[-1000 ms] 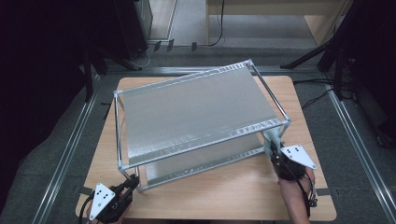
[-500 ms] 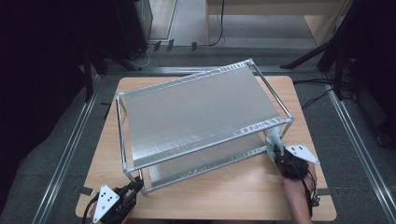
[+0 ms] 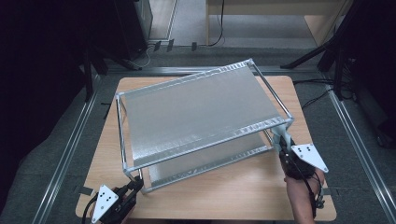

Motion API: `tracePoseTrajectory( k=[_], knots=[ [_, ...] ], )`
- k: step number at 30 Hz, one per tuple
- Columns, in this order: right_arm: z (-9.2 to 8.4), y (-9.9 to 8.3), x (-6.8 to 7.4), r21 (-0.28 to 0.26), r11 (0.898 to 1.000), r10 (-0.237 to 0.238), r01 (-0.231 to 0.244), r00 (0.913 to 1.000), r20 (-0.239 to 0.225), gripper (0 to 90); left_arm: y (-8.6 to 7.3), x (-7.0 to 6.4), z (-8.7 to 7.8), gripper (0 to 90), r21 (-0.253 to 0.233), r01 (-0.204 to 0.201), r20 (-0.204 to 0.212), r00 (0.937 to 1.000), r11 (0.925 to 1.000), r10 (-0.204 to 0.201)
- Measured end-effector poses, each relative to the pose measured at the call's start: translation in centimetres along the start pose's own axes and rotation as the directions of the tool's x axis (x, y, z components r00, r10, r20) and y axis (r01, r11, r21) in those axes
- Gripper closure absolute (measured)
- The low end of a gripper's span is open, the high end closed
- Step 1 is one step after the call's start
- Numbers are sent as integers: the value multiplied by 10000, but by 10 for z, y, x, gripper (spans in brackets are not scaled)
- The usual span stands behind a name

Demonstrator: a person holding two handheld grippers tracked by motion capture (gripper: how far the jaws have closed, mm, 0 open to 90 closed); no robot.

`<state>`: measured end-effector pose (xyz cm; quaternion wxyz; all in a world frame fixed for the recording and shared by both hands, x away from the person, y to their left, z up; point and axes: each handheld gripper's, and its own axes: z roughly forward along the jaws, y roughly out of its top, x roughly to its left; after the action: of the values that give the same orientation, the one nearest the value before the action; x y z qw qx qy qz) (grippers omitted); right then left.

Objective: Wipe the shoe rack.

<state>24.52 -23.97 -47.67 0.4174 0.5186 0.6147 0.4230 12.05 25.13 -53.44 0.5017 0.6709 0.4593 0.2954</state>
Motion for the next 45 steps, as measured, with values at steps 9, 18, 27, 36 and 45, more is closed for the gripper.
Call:
tracePoseTrajectory(
  k=[9,18,27,36,45],
  knots=[
    [29,-36,-6,2450,9689,426,-338,9986,-306,779,0,0,0,798,3,-77,-41,10000,10000,77],
    [16,-14,-13,1733,9811,953,-859,9944,-466,785,0,-1,0,801,48,-124,-137,9998,9999,125],
    [5,-1,-12,949,9943,497,-488,9987,-72,782,0,-1,0,801,63,-154,-138,9998,9999,155],
    [37,-45,-21,2805,9596,227,-211,9997,-27,783,0,-1,1,801,30,-114,-110,9999,9999,115],
    [0,0,-22,608,9974,355,-384,9982,486,783,1,-1,2,805,47,-222,-202,9995,9997,223]
  ],
)
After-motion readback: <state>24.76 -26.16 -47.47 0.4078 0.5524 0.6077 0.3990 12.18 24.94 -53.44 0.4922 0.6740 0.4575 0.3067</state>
